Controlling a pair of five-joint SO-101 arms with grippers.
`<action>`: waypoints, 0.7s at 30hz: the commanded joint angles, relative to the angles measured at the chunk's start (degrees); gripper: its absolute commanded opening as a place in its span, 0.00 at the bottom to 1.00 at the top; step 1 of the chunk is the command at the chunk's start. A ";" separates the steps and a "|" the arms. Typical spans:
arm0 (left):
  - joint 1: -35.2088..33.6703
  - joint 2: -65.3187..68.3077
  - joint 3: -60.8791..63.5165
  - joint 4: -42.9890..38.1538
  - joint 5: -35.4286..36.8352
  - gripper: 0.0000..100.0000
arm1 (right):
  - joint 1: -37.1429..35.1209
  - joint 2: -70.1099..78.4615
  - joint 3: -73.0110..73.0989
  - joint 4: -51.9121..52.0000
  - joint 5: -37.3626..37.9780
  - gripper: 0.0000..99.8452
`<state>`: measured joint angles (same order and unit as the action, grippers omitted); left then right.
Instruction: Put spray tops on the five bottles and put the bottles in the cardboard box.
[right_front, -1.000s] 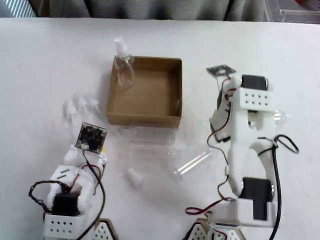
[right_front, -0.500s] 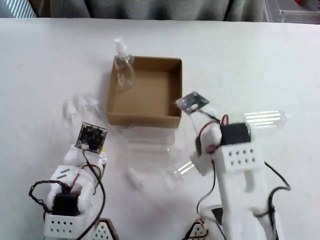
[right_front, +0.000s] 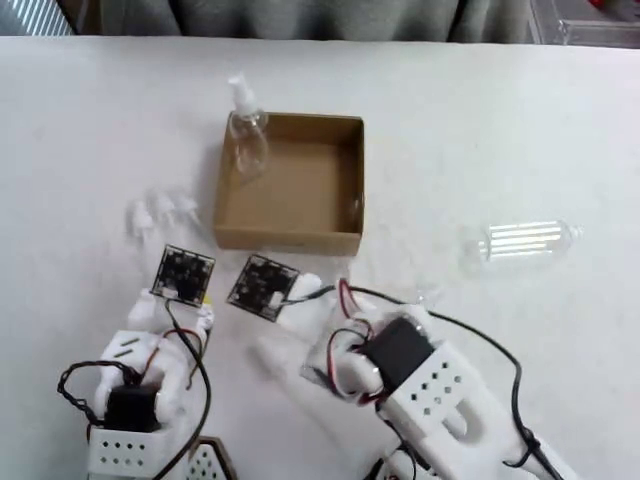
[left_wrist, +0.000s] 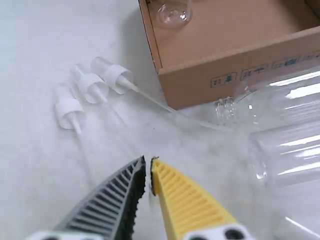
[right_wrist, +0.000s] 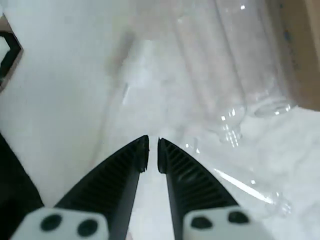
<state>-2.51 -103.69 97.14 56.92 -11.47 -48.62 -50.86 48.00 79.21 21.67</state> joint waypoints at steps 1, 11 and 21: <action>-0.48 -0.84 -0.18 -0.09 -0.53 0.03 | -4.44 -0.92 4.04 -9.45 -4.92 0.02; -0.48 -0.84 -0.18 -0.09 -0.53 0.03 | -6.37 4.70 6.68 -17.89 -8.88 0.02; -7.34 -0.92 -0.18 -4.66 0.09 0.03 | -6.29 7.69 3.43 -17.89 -12.75 0.02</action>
<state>-6.02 -103.69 97.14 55.78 -11.47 -54.68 -42.68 54.24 62.24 9.45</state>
